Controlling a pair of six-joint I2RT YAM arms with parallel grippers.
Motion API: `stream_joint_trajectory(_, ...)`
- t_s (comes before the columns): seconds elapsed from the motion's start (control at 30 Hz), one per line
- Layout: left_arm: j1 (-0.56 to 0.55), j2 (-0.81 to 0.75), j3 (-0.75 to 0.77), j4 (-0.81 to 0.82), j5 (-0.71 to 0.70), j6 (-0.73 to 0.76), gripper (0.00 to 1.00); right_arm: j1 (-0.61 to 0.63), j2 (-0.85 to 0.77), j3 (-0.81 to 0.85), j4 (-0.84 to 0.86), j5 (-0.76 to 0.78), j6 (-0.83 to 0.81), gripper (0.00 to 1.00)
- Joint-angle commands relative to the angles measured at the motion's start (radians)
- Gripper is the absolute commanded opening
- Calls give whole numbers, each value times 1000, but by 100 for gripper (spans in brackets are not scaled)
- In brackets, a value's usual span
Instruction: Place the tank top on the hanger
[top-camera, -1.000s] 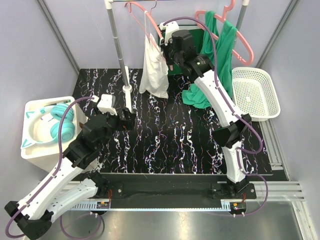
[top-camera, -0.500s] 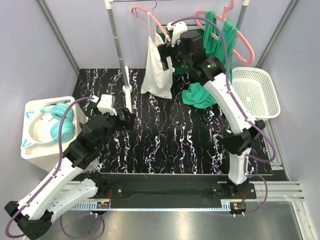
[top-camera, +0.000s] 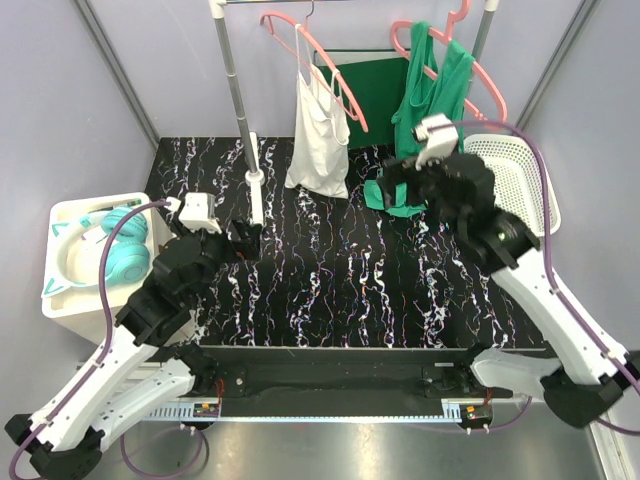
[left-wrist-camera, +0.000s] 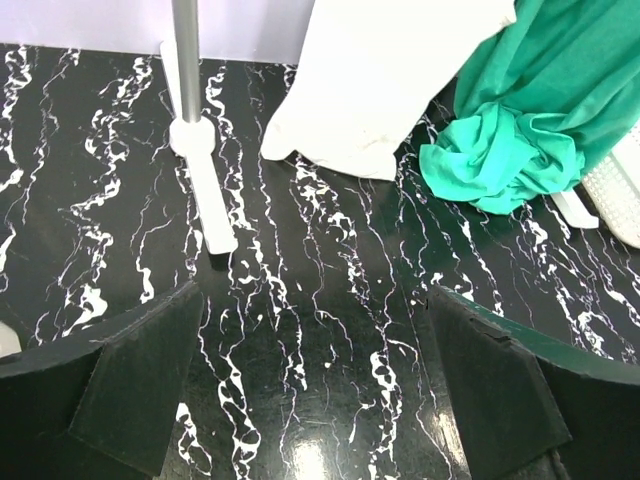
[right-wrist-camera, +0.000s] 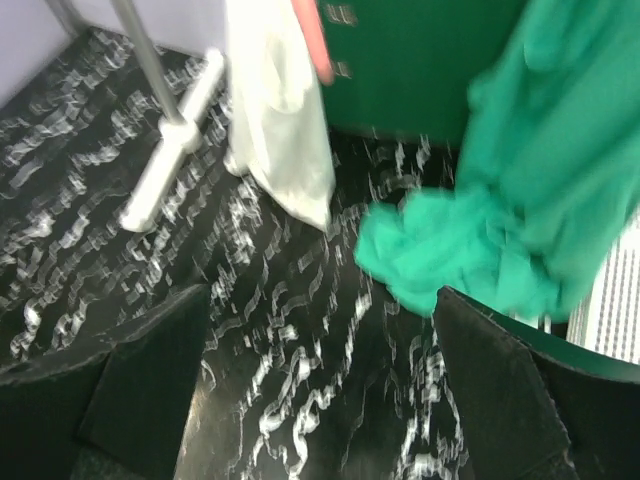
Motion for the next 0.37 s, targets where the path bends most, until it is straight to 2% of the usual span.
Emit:
stream_joint_trajectory(0.0, 1, -4, -9, 19, -54, -16, 99, -1, -106, -246, 57, 150, 119, 100)
stream_joint_trajectory(0.13, -1, 4, -15, 24, -66, -21, 99, -13, -192, -467, 59, 209, 209, 100)
stream_joint_trajectory(0.33, 1, -5, -23, 22, -49, -18, 99, -20, -297, -630, 68, 258, 347, 100)
